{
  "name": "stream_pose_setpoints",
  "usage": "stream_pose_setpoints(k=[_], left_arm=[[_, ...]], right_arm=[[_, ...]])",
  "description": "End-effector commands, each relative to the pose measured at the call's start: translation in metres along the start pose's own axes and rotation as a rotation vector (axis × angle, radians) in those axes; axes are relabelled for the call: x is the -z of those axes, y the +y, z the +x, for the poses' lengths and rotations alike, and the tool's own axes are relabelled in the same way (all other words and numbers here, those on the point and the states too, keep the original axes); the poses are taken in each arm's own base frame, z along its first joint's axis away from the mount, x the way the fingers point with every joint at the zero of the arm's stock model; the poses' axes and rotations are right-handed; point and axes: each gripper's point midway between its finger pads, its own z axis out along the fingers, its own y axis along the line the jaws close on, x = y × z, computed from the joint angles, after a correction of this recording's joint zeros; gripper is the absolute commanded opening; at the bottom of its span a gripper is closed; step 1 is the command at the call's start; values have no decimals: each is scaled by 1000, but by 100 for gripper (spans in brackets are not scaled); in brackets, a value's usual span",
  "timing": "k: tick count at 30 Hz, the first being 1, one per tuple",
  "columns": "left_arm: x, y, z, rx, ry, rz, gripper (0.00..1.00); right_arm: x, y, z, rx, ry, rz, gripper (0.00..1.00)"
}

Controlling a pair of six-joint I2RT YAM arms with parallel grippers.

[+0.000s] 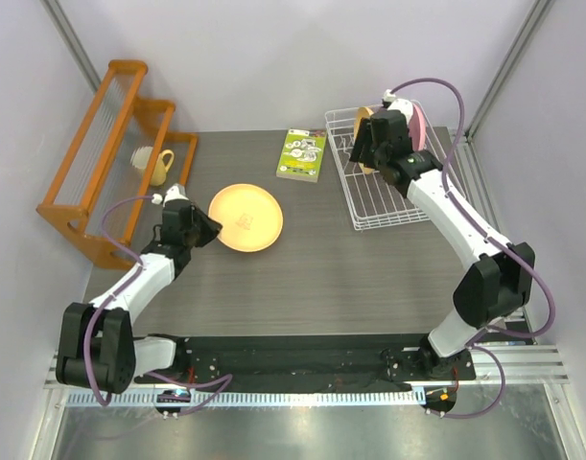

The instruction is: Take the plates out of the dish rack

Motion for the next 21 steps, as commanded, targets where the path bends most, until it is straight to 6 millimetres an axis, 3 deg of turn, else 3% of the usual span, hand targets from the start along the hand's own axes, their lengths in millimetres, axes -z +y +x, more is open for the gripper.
stream_pose_setpoints(k=[1, 5, 6, 8, 9, 14, 21], left_arm=[[-2, 43, 6, -7, -25, -188, 4], [-6, 61, 13, -13, -12, -267, 7], [-8, 68, 14, -15, -8, -298, 11], [-8, 74, 18, -18, 5, -329, 17], [-8, 79, 19, -21, 10, -349, 20], [-4, 85, 20, -22, 20, -393, 64], [5, 74, 6, -12, -24, -368, 70]], right_arm=[[-2, -11, -40, 70, -84, 77, 67], [-18, -18, -57, 155, -117, 149, 65], [-31, -20, -52, 180, -100, 171, 65], [-35, -28, -62, 220, -125, 238, 63], [-48, -30, -56, 244, -107, 262, 62], [-72, -44, -63, 337, -124, 403, 56], [-104, -50, -62, 466, -124, 499, 52]])
